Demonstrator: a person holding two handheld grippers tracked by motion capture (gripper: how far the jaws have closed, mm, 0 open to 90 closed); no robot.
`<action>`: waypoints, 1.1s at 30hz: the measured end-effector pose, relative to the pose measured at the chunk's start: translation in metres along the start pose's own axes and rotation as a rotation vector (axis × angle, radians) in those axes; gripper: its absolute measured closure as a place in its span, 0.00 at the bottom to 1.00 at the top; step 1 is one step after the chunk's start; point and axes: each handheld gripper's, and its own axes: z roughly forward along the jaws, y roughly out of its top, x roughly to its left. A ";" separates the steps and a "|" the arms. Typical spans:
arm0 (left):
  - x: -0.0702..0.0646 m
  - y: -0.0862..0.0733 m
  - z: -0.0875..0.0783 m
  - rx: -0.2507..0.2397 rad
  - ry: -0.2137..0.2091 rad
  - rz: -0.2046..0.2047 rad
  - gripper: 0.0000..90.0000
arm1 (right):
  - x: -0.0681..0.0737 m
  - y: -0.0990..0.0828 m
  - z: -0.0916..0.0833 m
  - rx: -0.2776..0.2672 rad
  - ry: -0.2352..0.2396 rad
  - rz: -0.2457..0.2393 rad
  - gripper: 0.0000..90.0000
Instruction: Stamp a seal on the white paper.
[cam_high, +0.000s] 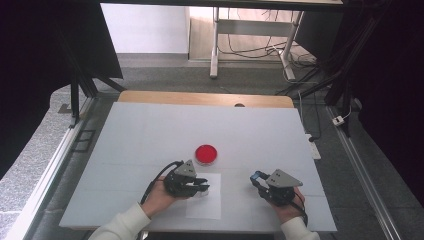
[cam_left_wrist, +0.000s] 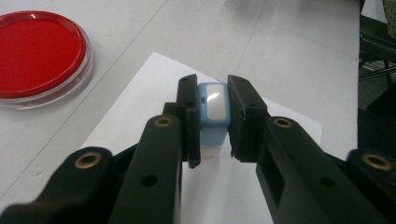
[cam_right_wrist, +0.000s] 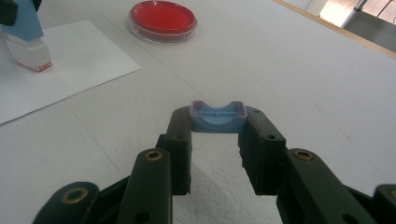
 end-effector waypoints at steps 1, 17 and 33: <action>-0.001 0.000 0.000 0.010 0.005 0.010 0.84 | 0.000 0.000 0.000 -0.003 0.002 0.001 0.72; -0.011 0.005 0.004 0.080 0.060 0.055 0.84 | 0.001 0.000 0.000 -0.003 0.003 -0.001 0.72; -0.011 0.000 0.005 0.047 0.062 0.054 0.84 | 0.002 0.001 0.000 -0.006 -0.002 -0.003 0.72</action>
